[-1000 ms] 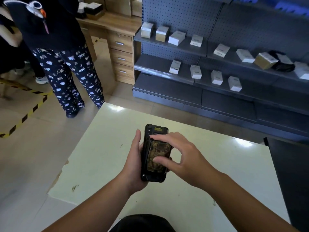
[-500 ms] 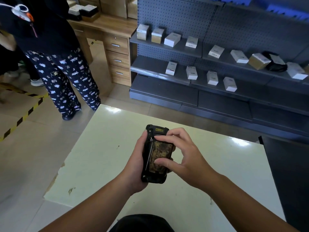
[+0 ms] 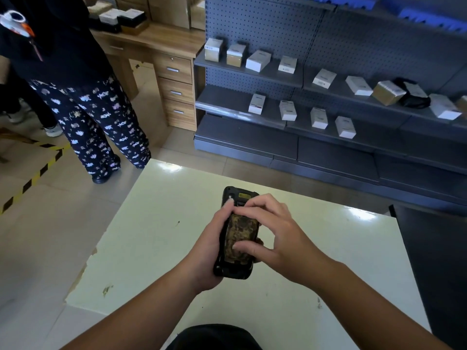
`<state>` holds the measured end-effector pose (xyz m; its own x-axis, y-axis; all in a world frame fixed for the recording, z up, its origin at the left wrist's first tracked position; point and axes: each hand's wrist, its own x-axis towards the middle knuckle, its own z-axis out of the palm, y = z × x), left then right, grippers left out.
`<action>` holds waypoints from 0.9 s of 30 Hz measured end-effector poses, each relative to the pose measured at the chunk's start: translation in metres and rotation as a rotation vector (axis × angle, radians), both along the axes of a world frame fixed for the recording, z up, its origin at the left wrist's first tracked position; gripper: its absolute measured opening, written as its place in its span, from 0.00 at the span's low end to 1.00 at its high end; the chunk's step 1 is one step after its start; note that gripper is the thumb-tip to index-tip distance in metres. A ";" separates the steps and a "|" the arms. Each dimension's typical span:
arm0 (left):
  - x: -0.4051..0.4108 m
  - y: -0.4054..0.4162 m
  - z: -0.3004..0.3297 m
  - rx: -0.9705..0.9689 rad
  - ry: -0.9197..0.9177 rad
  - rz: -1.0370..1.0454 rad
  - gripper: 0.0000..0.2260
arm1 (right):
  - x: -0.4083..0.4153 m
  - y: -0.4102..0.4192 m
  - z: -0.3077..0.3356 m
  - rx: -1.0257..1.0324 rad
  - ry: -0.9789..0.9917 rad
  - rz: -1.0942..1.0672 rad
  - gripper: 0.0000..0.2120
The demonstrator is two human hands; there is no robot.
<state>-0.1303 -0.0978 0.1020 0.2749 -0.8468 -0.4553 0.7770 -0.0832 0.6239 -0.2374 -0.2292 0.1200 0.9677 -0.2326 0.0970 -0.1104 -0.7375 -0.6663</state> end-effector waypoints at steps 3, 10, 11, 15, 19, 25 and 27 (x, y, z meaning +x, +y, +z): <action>0.003 0.001 -0.004 0.035 -0.075 0.018 0.25 | 0.000 0.005 -0.006 -0.164 -0.074 -0.062 0.24; 0.004 0.003 -0.015 0.089 -0.129 0.097 0.17 | 0.003 0.017 -0.026 0.600 0.178 -0.397 0.39; 0.004 0.002 -0.016 0.103 -0.141 0.110 0.17 | 0.004 0.019 -0.029 0.761 0.141 -0.383 0.27; 0.005 -0.001 -0.021 0.139 -0.187 0.139 0.15 | 0.011 0.029 -0.031 1.009 -0.037 -0.478 0.11; 0.009 0.004 -0.029 0.148 -0.221 0.127 0.15 | 0.014 0.038 -0.036 1.048 -0.056 -0.554 0.10; -0.002 0.006 -0.038 0.220 -0.290 0.160 0.12 | 0.024 0.040 -0.038 0.993 0.062 -0.736 0.11; -0.003 0.004 -0.041 0.289 -0.400 0.198 0.09 | 0.026 0.044 -0.038 1.009 0.050 -0.774 0.12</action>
